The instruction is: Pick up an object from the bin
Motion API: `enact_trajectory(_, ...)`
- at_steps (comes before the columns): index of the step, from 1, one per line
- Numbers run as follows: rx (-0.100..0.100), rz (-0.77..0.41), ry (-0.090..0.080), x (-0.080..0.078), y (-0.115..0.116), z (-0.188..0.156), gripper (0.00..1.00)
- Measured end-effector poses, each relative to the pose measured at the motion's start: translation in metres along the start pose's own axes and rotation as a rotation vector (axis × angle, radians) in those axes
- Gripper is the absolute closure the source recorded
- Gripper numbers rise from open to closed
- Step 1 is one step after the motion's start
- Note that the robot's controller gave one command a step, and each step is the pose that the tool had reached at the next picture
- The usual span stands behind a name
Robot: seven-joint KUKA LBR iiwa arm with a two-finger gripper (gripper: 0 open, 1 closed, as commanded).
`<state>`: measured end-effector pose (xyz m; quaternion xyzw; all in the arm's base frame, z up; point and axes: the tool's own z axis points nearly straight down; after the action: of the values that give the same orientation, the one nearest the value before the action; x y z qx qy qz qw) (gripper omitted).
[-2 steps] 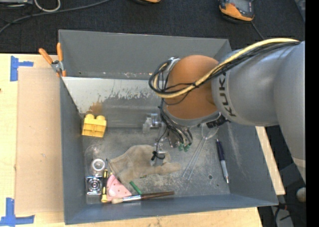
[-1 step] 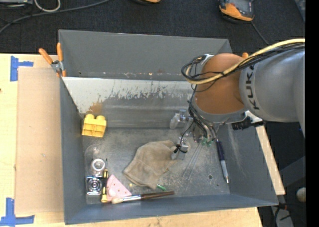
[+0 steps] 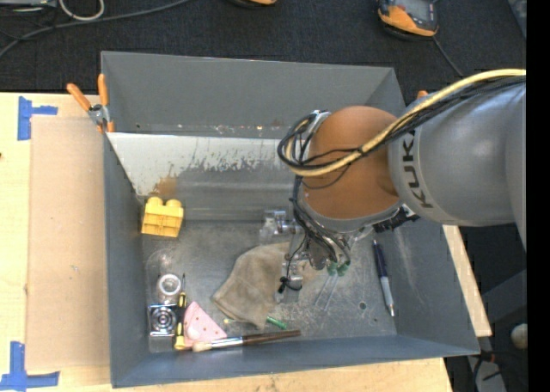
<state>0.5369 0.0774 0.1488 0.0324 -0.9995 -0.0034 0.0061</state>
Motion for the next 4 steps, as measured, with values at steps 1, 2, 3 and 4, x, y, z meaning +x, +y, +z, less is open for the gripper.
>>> enact_trajectory(1, 0.003, 0.406, -0.013, 0.011, -0.029, 0.045, 0.00)
enact_trajectory(2, 0.003, 0.242, -0.008, -0.001, -0.029, 0.043, 0.00)
enact_trajectory(3, 0.004, 0.281, -0.005, 0.012, -0.041, 0.062, 0.00)
enact_trajectory(4, 0.005, 0.247, -0.010, 0.013, -0.028, 0.073, 0.00)
